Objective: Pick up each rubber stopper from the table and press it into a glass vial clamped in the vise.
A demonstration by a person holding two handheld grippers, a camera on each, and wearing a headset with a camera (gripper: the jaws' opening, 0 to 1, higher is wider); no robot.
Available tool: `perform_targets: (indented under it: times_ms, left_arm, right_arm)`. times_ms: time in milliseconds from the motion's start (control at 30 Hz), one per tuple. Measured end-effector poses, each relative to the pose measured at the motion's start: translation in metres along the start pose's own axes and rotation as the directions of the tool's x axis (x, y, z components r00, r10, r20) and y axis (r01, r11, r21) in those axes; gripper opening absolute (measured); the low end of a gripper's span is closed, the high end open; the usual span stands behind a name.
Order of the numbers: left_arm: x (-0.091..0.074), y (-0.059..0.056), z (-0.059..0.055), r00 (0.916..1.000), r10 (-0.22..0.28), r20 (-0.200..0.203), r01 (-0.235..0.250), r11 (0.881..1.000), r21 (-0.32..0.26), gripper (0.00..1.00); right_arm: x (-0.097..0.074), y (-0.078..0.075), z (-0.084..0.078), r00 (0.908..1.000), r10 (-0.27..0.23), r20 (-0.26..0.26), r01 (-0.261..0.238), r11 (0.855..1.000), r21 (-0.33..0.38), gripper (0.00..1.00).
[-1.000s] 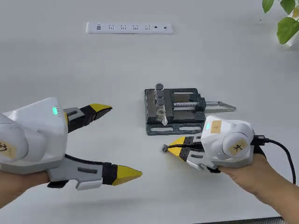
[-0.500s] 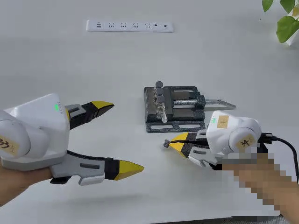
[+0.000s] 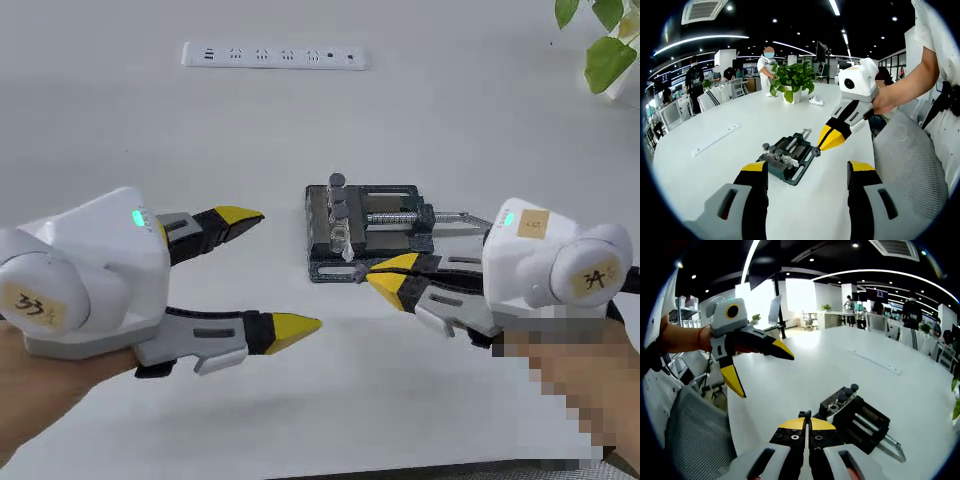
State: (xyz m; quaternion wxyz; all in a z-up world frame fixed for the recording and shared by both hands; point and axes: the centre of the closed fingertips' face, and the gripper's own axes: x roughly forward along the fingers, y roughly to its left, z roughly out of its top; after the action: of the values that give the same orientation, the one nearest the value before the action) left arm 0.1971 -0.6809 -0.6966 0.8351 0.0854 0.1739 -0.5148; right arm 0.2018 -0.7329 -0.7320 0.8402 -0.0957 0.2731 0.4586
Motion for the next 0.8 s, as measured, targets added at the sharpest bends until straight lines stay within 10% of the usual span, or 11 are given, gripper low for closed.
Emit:
perform_targets:
  times_ms: [800]
  left_arm:
    - [0.015, -0.008, 0.040, 0.9946, 0.041, 0.096, -0.045, 0.998, 0.047, 0.17]
  right_arm:
    - [-0.017, 0.014, 0.058, 0.9891, -0.057, 0.136, 0.036, 0.988, 0.148, 0.00]
